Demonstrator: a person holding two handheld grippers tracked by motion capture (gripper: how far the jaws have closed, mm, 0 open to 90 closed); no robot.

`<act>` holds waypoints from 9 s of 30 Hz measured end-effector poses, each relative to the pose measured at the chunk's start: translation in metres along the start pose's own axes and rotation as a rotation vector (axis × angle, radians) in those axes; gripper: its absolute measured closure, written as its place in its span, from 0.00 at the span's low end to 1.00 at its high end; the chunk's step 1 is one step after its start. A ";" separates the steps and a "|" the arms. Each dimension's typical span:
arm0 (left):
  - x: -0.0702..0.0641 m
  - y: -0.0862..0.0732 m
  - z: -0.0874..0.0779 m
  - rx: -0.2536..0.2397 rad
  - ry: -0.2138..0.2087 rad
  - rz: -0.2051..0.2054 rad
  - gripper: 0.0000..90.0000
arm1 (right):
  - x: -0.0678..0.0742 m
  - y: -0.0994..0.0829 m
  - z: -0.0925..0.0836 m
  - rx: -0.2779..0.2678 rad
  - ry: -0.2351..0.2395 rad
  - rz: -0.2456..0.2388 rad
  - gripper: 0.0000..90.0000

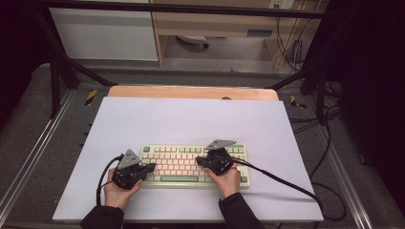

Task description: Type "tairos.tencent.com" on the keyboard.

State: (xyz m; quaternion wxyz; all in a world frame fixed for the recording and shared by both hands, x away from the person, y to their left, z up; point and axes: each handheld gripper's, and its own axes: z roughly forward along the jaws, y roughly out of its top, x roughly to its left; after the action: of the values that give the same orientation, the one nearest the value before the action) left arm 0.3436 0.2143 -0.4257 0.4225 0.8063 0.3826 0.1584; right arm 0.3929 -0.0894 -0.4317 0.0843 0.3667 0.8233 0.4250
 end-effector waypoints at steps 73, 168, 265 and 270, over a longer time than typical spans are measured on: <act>-0.005 0.010 0.023 0.039 0.017 0.024 1.00 | -0.015 -0.028 -0.060 -0.007 0.011 -0.021 1.00; -0.001 0.004 0.001 -0.004 0.004 0.009 1.00 | 0.003 -0.018 -0.041 0.018 0.034 -0.072 1.00; -0.034 0.036 0.049 0.027 -0.014 0.067 1.00 | -0.012 -0.026 -0.056 0.002 0.014 -0.048 1.00; -0.032 0.034 0.042 0.024 -0.015 0.065 1.00 | -0.012 -0.026 -0.056 0.002 0.013 -0.048 1.00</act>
State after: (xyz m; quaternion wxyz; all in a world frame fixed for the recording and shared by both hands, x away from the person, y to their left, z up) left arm 0.3635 0.1550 -0.4207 0.4105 0.8243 0.3550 0.1611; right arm 0.3622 -0.1427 -0.4185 0.0888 0.3442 0.8328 0.4243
